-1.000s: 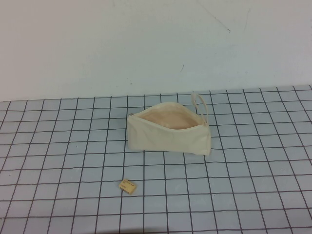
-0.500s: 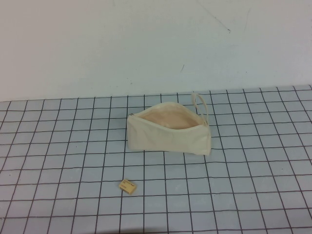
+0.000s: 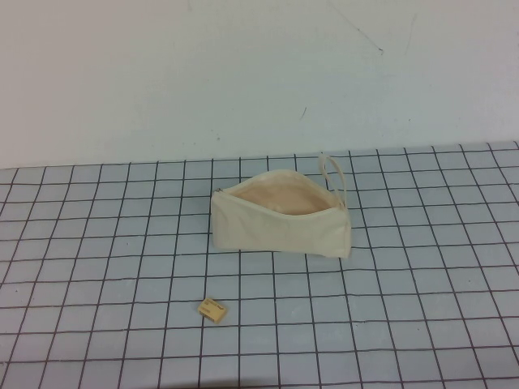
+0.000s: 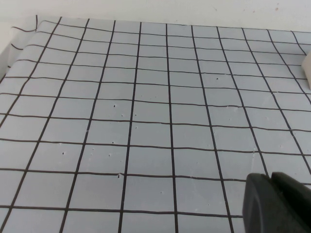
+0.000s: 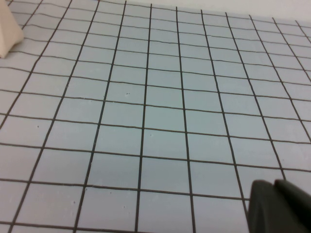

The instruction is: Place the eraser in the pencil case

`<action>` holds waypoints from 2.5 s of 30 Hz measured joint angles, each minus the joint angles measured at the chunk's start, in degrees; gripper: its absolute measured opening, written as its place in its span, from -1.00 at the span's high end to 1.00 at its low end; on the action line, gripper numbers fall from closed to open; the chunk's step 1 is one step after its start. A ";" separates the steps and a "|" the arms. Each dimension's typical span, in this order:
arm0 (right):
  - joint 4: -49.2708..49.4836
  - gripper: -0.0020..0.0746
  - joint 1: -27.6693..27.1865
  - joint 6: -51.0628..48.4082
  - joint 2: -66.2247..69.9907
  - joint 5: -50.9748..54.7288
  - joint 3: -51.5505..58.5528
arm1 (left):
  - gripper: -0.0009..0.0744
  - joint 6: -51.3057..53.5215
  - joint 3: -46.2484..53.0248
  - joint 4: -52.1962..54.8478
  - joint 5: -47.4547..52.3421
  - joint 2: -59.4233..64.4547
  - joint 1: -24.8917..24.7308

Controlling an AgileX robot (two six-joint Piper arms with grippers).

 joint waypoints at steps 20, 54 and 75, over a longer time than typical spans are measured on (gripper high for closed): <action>0.00 0.95 0.00 0.00 0.00 0.00 0.00 | 0.98 0.00 0.37 0.00 -58.42 0.00 0.00; 0.00 0.95 0.00 0.00 0.00 0.00 0.00 | 0.98 -4.27 -16.39 -3.75 -12.85 3.25 0.00; 0.00 0.95 0.00 0.00 0.00 0.00 0.00 | 0.98 23.31 -36.68 -27.08 22.46 39.00 0.00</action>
